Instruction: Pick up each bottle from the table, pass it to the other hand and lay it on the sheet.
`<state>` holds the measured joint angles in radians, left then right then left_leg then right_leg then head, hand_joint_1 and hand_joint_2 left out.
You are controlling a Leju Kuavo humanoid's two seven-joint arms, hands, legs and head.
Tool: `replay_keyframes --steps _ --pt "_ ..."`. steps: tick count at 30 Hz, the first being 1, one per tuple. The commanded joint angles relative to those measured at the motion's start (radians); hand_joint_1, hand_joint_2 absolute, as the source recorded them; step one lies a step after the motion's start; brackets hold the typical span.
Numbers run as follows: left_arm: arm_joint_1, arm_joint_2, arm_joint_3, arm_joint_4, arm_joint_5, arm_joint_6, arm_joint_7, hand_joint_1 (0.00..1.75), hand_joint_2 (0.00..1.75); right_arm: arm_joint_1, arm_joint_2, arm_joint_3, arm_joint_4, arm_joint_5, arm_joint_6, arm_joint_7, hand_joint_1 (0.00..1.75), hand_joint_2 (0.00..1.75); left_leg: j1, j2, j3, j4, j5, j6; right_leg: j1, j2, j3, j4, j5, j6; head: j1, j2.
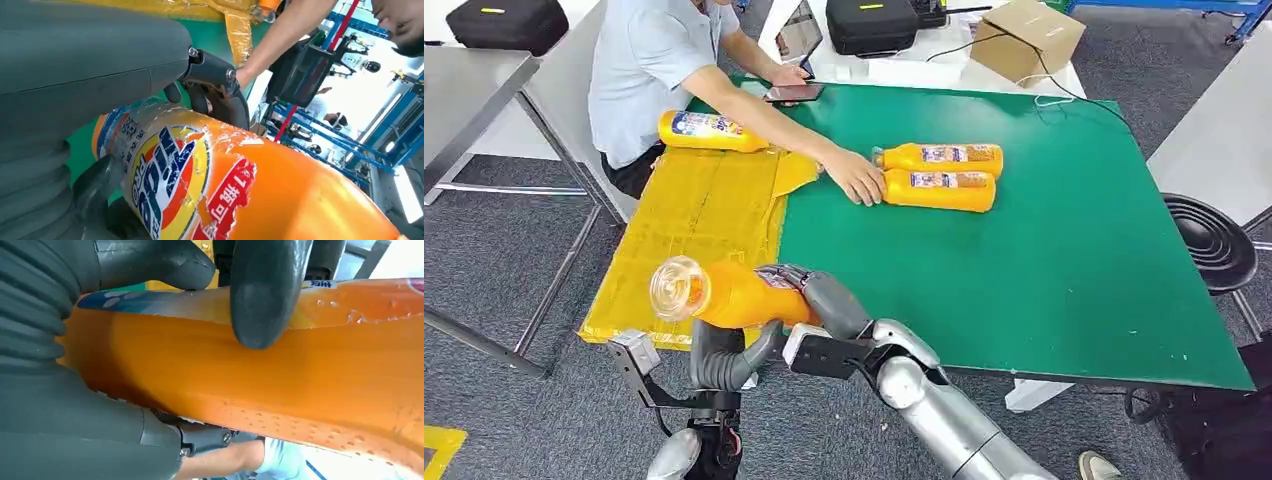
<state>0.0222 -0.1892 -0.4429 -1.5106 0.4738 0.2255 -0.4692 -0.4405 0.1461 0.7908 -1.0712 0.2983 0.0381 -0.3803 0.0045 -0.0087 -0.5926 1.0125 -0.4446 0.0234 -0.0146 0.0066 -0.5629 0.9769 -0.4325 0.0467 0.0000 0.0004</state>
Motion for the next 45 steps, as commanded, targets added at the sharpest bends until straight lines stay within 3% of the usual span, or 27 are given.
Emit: replay_keyframes --steps 1,5,6,16,17,22,23,38,45 --pt "-0.081 0.028 -0.008 0.037 -0.100 0.060 -0.051 0.00 1.75 -0.019 -0.036 0.071 0.090 -0.001 0.028 0.026 1.75 1.75 0.000 -0.002 0.003 -0.002 0.000 -0.001 0.001 -0.004 0.004 -0.001 -0.001 -0.002 0.000 0.000" --pt "-0.081 0.028 -0.015 0.032 -0.114 0.075 -0.049 0.00 1.75 -0.020 -0.043 0.072 0.092 0.007 0.023 0.025 1.75 1.75 0.001 -0.002 0.002 -0.001 0.000 -0.001 0.001 -0.003 0.003 -0.001 0.000 -0.001 0.000 0.000" --pt "-0.080 0.030 -0.016 0.030 -0.114 0.075 -0.048 0.00 0.00 -0.019 -0.044 0.070 0.092 0.007 0.022 0.025 1.75 1.75 0.000 -0.002 0.001 -0.001 0.001 -0.001 0.000 -0.002 0.002 -0.001 0.000 -0.001 0.000 0.000" --pt "-0.083 0.023 -0.046 0.038 -0.157 0.052 0.000 0.00 0.00 -0.018 -0.042 0.072 0.105 0.012 0.030 0.017 1.75 1.75 0.000 -0.001 0.002 -0.001 0.000 -0.001 0.000 -0.002 0.002 -0.001 -0.001 -0.001 0.000 0.000" --pt "-0.088 0.021 -0.046 0.050 -0.159 0.052 0.003 0.00 1.75 -0.018 -0.043 0.071 0.104 0.013 0.030 0.017 1.75 1.75 0.001 -0.002 0.004 -0.001 -0.001 -0.001 0.001 -0.003 0.005 -0.001 -0.001 -0.003 0.000 0.000" --pt "-0.101 0.019 -0.048 0.112 -0.154 0.027 0.052 0.00 1.75 -0.019 -0.046 0.074 0.081 0.030 0.020 0.013 1.75 1.75 0.000 -0.002 0.004 -0.002 0.000 -0.001 0.001 -0.003 0.004 -0.002 -0.001 -0.002 0.000 0.000" --pt "-0.108 0.016 -0.051 0.132 -0.158 0.028 0.056 1.75 1.75 -0.015 -0.049 0.072 0.073 0.029 0.018 0.013 1.75 1.75 0.000 -0.001 0.002 -0.001 0.000 -0.001 0.000 -0.002 0.003 -0.001 0.000 -0.001 0.000 0.000" --pt "-0.129 0.010 -0.057 0.186 -0.226 0.082 0.052 1.75 1.75 -0.012 -0.055 0.059 0.056 0.042 -0.001 0.021 1.75 1.75 0.000 0.000 0.003 -0.001 0.000 -0.001 0.001 -0.001 0.003 -0.001 0.000 -0.002 0.000 0.000" --pt "-0.135 -0.006 -0.015 0.201 -0.125 0.025 0.097 1.75 1.75 -0.019 -0.045 0.056 0.043 0.041 -0.003 0.021 1.75 1.75 0.000 0.000 0.002 -0.001 0.000 -0.001 0.000 -0.001 0.003 0.000 -0.001 -0.002 0.000 0.000"
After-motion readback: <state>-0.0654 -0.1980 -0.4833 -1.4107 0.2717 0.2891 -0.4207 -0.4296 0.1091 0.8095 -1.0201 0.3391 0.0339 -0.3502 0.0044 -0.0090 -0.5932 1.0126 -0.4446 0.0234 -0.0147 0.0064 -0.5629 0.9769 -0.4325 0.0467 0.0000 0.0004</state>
